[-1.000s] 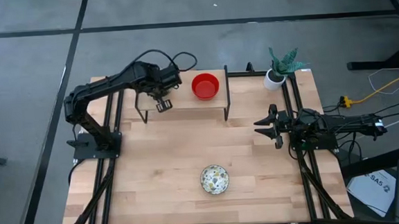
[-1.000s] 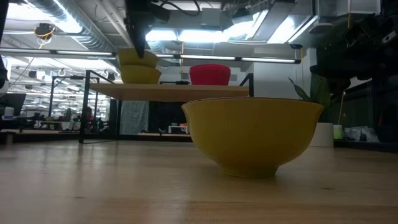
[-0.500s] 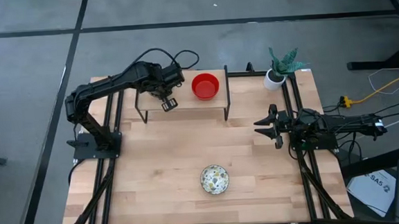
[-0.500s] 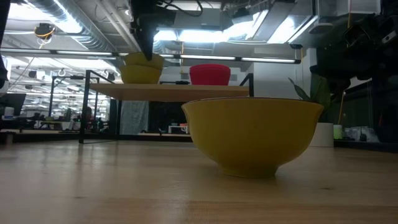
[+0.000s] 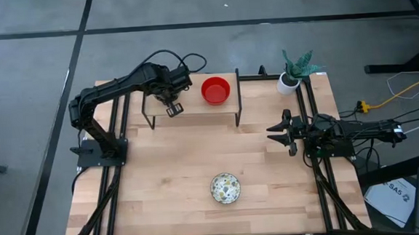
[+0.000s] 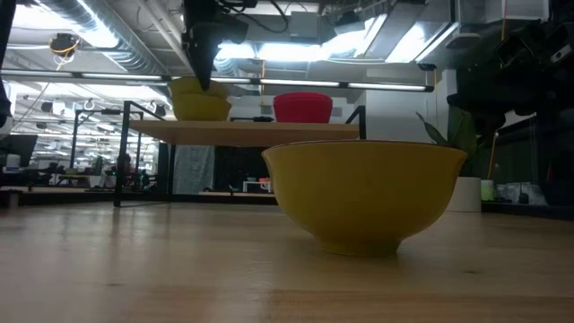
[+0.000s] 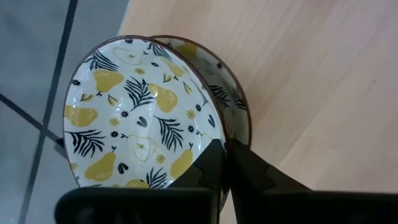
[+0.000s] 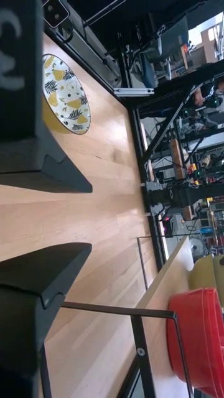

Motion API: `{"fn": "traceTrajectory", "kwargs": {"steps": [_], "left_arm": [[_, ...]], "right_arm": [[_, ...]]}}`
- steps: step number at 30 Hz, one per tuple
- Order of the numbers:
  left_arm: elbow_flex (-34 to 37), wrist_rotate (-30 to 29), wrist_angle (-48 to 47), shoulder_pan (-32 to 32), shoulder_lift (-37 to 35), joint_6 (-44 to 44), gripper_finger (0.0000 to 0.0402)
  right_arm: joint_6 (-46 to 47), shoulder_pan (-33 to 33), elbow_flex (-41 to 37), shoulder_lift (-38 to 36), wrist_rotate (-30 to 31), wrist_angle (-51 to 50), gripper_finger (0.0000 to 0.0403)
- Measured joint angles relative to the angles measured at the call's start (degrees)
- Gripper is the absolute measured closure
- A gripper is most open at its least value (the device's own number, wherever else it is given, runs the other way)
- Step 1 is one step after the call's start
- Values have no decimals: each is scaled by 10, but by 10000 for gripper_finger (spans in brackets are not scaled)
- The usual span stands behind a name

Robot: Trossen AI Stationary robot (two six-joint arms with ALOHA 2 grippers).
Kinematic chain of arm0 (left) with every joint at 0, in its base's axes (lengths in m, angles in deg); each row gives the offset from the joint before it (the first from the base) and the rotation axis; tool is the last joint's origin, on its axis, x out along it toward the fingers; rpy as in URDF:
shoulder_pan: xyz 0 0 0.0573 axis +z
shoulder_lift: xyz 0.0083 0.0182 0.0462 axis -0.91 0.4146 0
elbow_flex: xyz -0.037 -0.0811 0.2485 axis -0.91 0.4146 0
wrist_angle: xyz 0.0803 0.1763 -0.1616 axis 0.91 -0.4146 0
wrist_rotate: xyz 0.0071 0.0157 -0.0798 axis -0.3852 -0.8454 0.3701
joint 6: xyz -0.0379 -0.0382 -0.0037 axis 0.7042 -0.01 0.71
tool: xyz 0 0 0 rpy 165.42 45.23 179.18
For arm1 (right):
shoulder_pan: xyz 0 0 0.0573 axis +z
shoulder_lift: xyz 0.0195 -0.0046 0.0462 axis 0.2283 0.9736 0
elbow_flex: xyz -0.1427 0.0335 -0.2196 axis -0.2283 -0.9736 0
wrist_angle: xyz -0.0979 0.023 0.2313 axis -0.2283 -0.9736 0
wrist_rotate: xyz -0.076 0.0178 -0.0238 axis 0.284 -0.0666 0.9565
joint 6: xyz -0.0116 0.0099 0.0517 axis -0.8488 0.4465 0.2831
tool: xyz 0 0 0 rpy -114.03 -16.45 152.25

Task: Pick & Place Mini bowls
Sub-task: Stack the top white patterned bowl on the white patterned bowl on the shelf

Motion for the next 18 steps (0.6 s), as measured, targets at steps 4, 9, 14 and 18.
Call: {"fn": "traceTrajectory", "kwargs": {"steps": [4,9,14,18], "left_arm": [[0,7,2,0,0,0,380],[0,7,12,0,0,0,364],[0,5,13,0,0,0,360],[0,6,13,0,-1,0,359]], "right_arm": [[0,0,0,0,0,0,263],[0,0,0,0,0,0,263],[0,0,0,0,0,0,263],[0,0,0,0,0,0,263]]}}
